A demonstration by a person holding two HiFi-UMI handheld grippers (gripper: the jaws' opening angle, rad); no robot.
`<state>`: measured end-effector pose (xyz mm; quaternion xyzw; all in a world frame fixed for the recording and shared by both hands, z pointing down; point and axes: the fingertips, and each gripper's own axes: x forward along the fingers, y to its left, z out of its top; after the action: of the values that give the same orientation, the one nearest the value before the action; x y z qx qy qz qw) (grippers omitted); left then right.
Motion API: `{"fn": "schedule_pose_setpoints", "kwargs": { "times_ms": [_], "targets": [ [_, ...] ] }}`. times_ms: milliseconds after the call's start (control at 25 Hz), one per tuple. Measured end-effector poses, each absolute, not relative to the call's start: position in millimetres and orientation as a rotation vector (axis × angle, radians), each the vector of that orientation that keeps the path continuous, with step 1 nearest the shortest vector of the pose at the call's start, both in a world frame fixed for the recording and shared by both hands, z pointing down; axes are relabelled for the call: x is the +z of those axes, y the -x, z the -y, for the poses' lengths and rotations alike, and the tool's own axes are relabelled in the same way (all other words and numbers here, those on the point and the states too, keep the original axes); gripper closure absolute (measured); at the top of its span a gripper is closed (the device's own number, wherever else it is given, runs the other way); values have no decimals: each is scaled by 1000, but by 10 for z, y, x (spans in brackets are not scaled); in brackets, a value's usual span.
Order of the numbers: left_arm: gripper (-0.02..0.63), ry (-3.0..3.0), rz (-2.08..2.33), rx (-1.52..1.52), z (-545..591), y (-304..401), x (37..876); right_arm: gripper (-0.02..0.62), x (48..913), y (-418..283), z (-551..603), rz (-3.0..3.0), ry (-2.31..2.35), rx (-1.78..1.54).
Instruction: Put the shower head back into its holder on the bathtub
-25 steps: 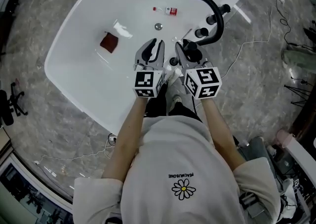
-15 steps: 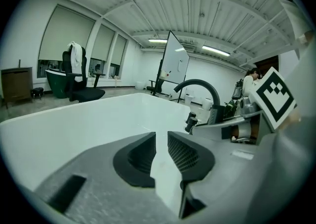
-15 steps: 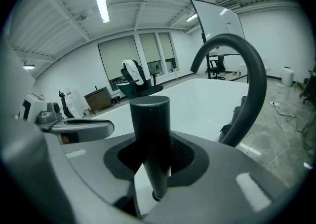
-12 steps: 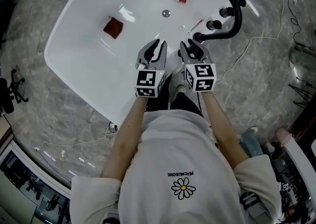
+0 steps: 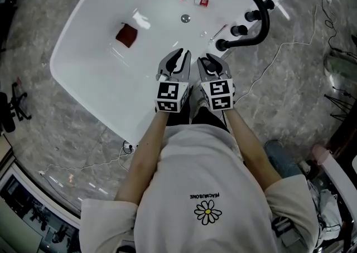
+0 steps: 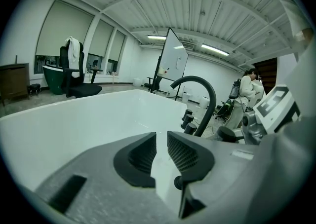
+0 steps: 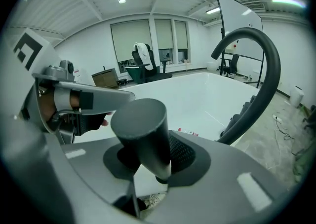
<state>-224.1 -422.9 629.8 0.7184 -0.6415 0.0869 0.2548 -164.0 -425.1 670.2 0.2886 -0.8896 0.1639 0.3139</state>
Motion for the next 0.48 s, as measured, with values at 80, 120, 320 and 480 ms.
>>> {"fn": "schedule_pose_setpoints", "kwargs": {
  "times_ms": [80, 120, 320, 480],
  "targets": [
    [538, -1956, 1739, 237, 4196, 2187, 6286, 479, 6725, 1603, 4211, 2340, -755, 434],
    [540, -1953, 1738, 232, 4176, 2166, 6279, 477, 6737, 1594, 4201, 2338, -751, 448],
    [543, -1926, 1781, 166, 4097, 2136, 6122, 460, 6620, 1606, 4179, 2361, -749, 558],
    [543, -1974, 1820, 145, 4062, 2063, 5887, 462, 6148, 1553, 4175, 2485, -812, 572]
  ]
}}
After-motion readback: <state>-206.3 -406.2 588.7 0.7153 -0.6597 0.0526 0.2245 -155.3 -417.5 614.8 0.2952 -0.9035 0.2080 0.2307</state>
